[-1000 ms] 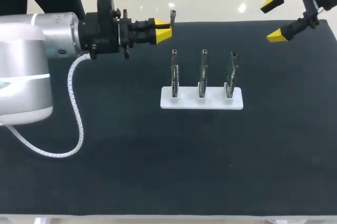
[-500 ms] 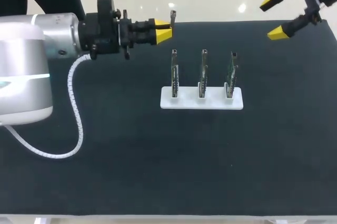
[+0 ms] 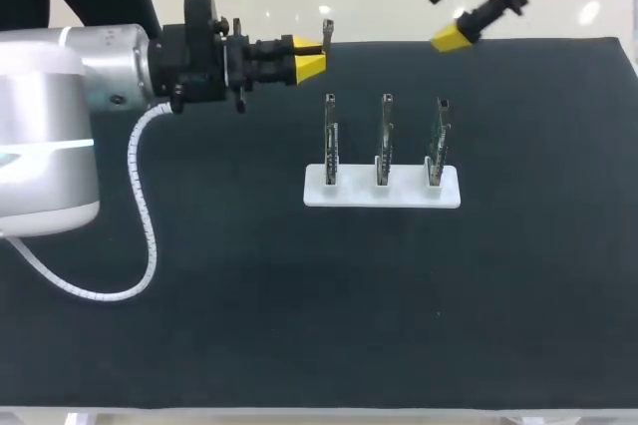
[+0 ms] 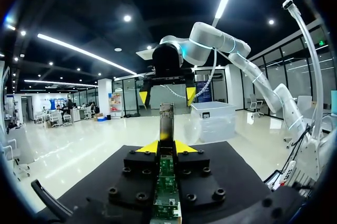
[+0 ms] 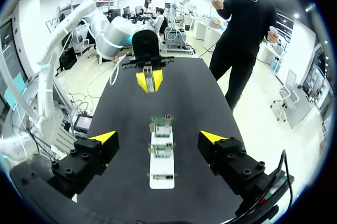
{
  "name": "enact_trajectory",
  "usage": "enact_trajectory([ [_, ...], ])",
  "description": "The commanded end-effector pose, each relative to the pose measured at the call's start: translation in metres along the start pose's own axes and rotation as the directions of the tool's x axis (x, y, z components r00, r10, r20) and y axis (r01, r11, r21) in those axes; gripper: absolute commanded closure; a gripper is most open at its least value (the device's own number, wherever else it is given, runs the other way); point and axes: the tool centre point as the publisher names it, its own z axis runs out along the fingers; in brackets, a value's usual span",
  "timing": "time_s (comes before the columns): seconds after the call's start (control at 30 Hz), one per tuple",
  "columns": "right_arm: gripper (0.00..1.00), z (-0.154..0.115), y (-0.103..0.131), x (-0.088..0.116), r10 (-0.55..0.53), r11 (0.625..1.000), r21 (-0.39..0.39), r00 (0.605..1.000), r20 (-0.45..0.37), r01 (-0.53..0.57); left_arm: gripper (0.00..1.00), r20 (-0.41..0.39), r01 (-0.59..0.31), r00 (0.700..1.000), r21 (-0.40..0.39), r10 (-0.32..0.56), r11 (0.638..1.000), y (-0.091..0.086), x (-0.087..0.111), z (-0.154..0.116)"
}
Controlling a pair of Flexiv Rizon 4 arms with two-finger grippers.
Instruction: Pick up the optical module with the left hand, and insert it into the network port with the right hand.
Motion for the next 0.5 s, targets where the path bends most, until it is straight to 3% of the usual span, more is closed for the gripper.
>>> enact_trajectory([
  [0.03,0.00,0.014,-0.005,-0.023,0.021,1.000,-0.012,1.000,-0.018,-0.021,1.00,0.003,-0.003,1.000,-0.006,0.003,1.000,-0.002,0.001,0.000],
  [0.5,0.00,0.049,0.012,-0.077,0.113,0.994,-0.008,0.994,0.010,-0.113,1.00,0.003,-0.003,1.000,-0.006,0.003,1.000,-0.002,0.001,0.000],
])
